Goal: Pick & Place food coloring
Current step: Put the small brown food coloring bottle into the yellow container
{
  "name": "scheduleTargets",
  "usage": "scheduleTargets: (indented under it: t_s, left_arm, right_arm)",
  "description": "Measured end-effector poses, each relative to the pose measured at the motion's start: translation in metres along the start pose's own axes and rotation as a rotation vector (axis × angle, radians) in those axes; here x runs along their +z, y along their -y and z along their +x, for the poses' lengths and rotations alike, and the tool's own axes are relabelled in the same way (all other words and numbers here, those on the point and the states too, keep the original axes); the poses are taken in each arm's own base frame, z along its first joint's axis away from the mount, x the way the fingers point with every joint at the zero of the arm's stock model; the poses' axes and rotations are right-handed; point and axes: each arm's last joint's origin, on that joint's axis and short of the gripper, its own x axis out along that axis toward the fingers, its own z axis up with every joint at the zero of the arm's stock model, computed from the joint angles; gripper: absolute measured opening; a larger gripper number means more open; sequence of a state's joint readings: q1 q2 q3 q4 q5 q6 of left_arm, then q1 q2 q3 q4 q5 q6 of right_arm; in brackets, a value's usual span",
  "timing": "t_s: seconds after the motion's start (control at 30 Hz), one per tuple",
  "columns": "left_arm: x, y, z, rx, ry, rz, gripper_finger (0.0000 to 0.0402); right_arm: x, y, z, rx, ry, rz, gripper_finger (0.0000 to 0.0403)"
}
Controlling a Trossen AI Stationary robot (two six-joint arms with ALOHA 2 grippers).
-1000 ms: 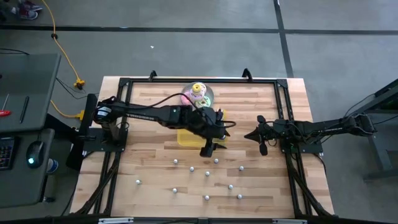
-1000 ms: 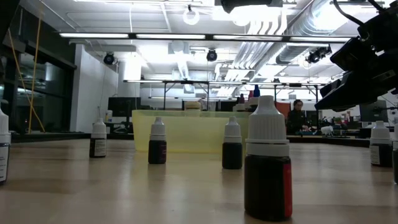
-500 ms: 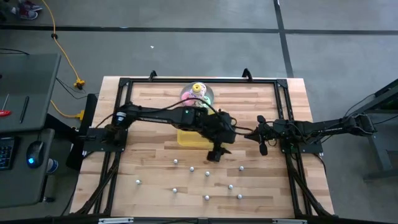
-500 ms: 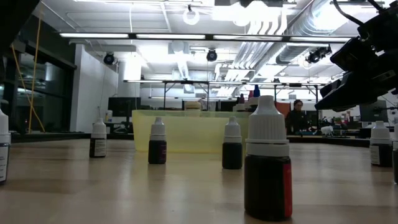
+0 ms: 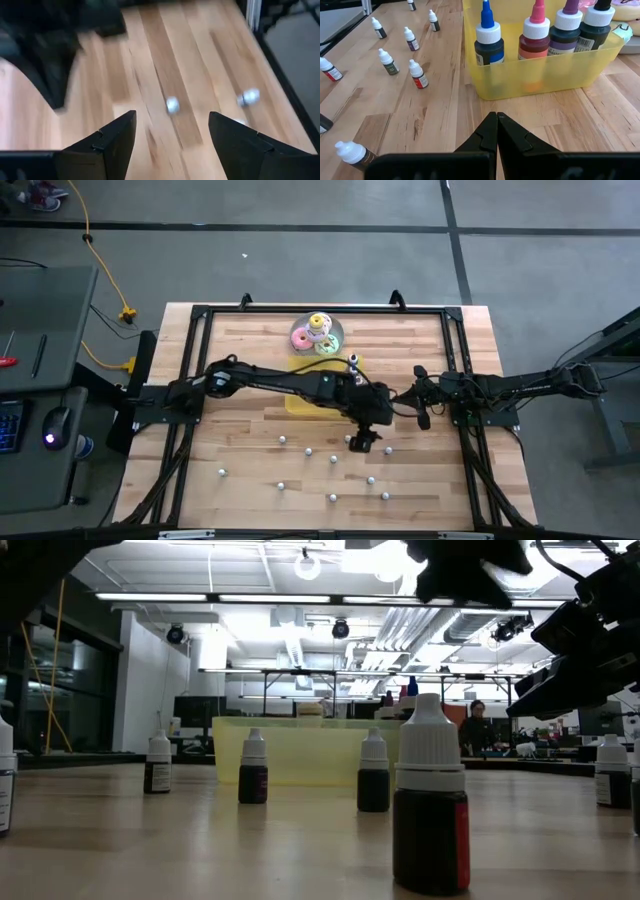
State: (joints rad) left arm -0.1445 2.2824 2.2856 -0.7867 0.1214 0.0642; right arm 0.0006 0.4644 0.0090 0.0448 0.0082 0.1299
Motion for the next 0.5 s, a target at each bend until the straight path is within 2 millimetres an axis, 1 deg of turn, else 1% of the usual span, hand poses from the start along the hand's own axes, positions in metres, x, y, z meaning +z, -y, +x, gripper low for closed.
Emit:
scheduleTargets:
  t_s: [0.1,0.17,0.23,0.33,0.4,0.47,0.5]
  left_arm:
    - [-0.002,0.0,0.014,-0.001,0.015,0.004,0.0246]
    - [-0.009,-0.001,0.024,-0.006,-0.027,-0.001,0.0246]
    - [-0.012,0.0,0.035,-0.008,-0.023,0.003,0.0246]
    - [-0.013,0.0,0.038,-0.01,-0.024,0.002,0.0246]
    - [-0.012,-0.001,0.047,-0.026,0.015,0.005,0.0246]
    - [-0.02,0.0,0.055,-0.055,-0.026,-0.024,0.0246]
    - [-0.022,-0.001,0.063,-0.063,-0.019,-0.035,0.0246]
  right_arm:
    - [0.0,0.0,0.0,0.0,-0.002,0.0,0.0]
    - [0.0,0.0,0.0,0.0,-0.002,0.0,0.0]
    - [0.0,0.0,0.0,0.0,-0.002,0.0,0.0]
    - [0.0,0.0,0.0,0.0,-0.002,0.0,0.0]
    - [0.0,0.0,0.0,0.0,-0.002,0.0,0.0]
    - [0.0,0.0,0.0,0.0,-0.003,0.0,0.0]
    - [0.0,0.0,0.0,0.0,-0.003,0.0,0.0]
